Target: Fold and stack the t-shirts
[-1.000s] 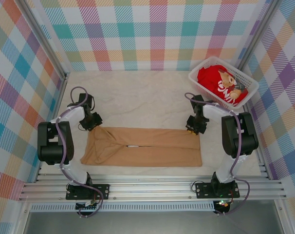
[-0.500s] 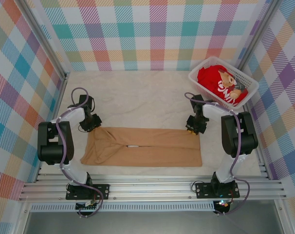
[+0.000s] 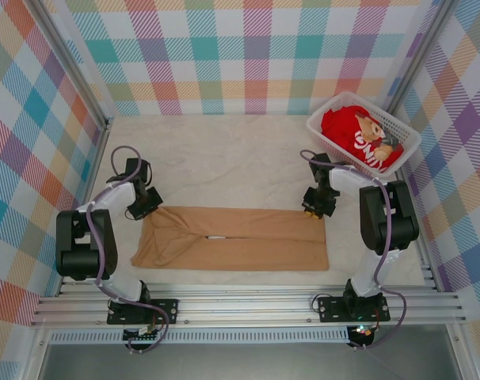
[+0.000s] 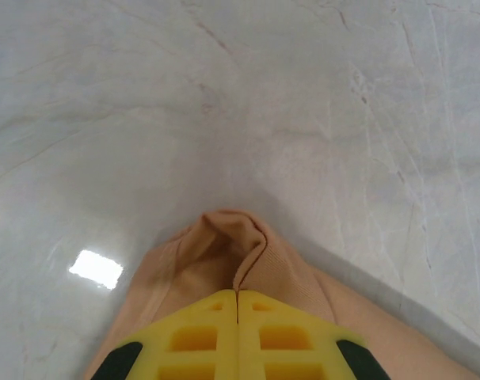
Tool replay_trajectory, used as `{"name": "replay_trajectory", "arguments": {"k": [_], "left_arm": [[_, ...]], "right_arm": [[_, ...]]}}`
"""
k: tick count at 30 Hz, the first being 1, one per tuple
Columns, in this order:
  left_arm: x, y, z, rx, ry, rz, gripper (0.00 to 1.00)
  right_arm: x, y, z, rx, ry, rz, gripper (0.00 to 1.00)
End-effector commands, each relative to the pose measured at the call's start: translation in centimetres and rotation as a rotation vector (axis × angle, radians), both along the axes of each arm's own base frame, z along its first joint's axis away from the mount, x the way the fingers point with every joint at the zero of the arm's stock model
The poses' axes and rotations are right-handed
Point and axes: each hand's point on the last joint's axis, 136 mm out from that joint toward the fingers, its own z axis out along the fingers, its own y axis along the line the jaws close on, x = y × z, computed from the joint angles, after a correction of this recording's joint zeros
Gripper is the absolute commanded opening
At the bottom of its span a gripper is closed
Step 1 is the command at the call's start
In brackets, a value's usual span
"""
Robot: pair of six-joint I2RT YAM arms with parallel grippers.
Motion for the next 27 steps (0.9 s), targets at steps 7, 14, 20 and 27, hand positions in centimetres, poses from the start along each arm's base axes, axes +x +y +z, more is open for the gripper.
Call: {"name": "replay_trajectory", "arguments": {"k": [7,14,20,27], "left_arm": [[-2.4,1.2,0.0,0.027,0.061,0.090,0.00],[-4.0,2.1,-0.5,0.068,0.123,0.135,0.00],[-4.5,1.7,-1.6,0.049,0.160,0.135,0.00],[-4.4,1.7,-2.2,0.044,0.183,0.145,0.17]], "right_arm": [[-0.8,-0.8,-1.7,-0.041,0.064,-0.017,0.13],[-0.8,-0.8,-1.6,-0.043,0.067,-0.019,0.13],[-0.8,-0.7,-1.8,-0.044,0.075,-0.017,0.13],[-0.5,-0.5,-1.6,-0.036,0.063,-0.004,0.13]]}}
